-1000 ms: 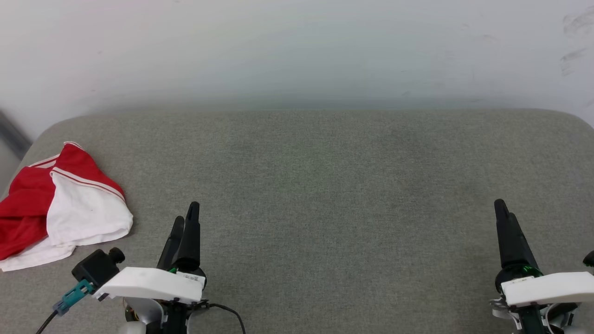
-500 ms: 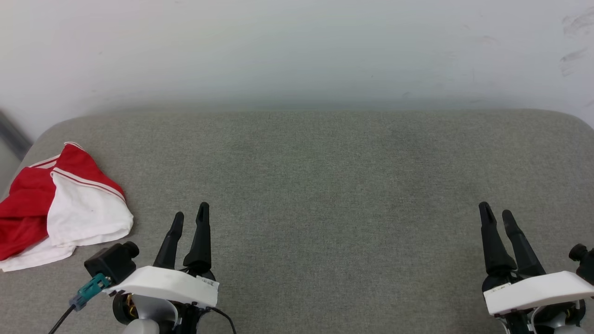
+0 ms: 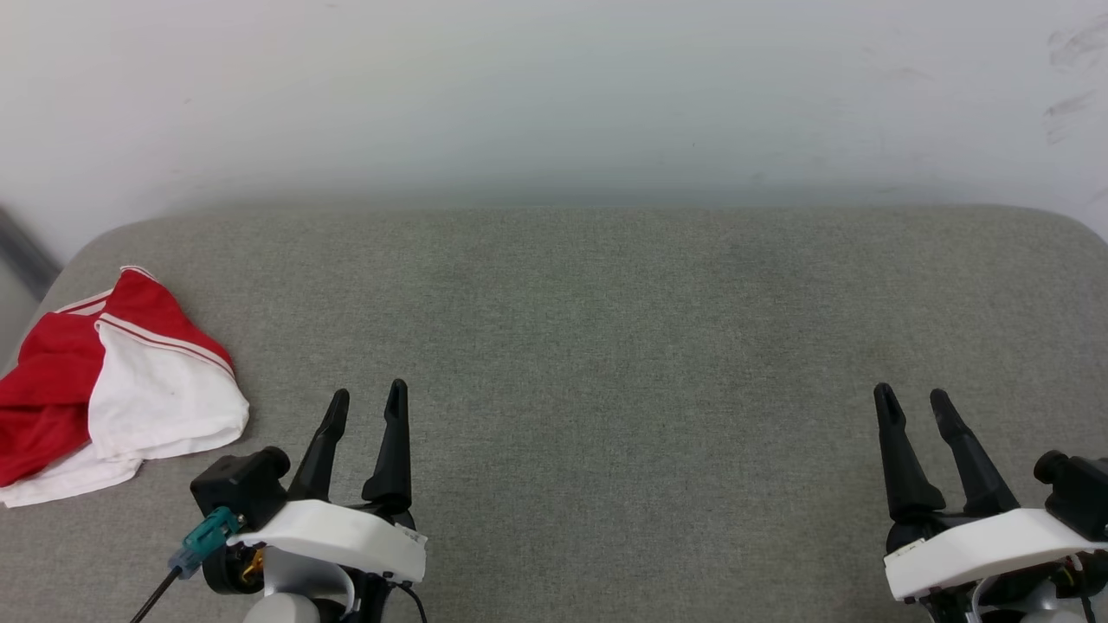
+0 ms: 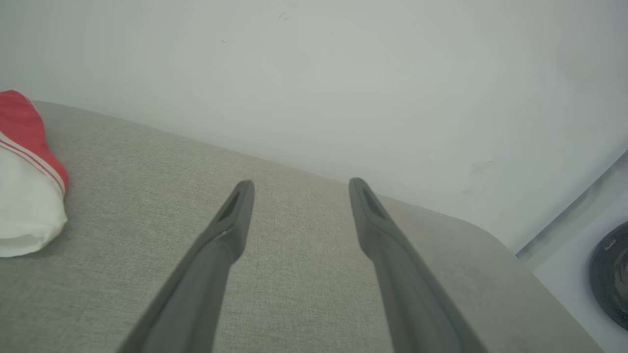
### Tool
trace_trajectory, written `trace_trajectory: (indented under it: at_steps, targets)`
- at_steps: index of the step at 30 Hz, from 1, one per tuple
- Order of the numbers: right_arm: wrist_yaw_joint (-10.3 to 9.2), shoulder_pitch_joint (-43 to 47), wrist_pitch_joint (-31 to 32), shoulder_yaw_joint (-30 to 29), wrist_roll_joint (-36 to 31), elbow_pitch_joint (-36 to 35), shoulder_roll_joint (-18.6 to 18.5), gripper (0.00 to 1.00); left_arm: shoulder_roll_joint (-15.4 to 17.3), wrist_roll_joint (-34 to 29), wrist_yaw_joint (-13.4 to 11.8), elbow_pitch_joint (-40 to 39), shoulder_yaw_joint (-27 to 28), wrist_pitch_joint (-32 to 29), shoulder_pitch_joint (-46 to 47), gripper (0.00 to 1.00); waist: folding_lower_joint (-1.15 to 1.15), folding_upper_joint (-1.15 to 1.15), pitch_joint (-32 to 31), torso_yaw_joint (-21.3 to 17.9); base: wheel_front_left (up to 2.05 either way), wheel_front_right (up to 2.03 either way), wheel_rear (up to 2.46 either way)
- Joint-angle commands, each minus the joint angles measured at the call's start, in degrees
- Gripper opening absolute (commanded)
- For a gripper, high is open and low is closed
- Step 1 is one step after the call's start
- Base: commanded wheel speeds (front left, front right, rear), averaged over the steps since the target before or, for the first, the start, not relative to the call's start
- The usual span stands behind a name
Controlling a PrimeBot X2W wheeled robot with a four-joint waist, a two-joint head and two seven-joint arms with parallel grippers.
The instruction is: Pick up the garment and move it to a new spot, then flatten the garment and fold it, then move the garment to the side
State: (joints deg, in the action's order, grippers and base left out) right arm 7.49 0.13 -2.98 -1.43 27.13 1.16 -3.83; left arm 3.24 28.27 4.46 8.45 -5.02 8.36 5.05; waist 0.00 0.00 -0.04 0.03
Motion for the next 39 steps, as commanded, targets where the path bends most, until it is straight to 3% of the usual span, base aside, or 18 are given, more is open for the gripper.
trace_trajectory:
  at_steps: [1,39]
  targets:
    - [0.00,0.17,-0.03,0.03,-1.56,-0.96,0.02,1.00,0.40,-1.49,-0.34,-0.54,-0.17,0.61,1.18,1.00,0.00,0.00,0.00,0.00,0.00,0.00,0.00]
    - [-0.01,1.95,-1.94,-0.78,-20.30,-3.23,0.97,1.00,-0.02,-19.26,-2.55,1.82,-3.05,5.40,1.19,1.00,0.00,0.00,-0.43,0.18,0.00,0.00,0.00]
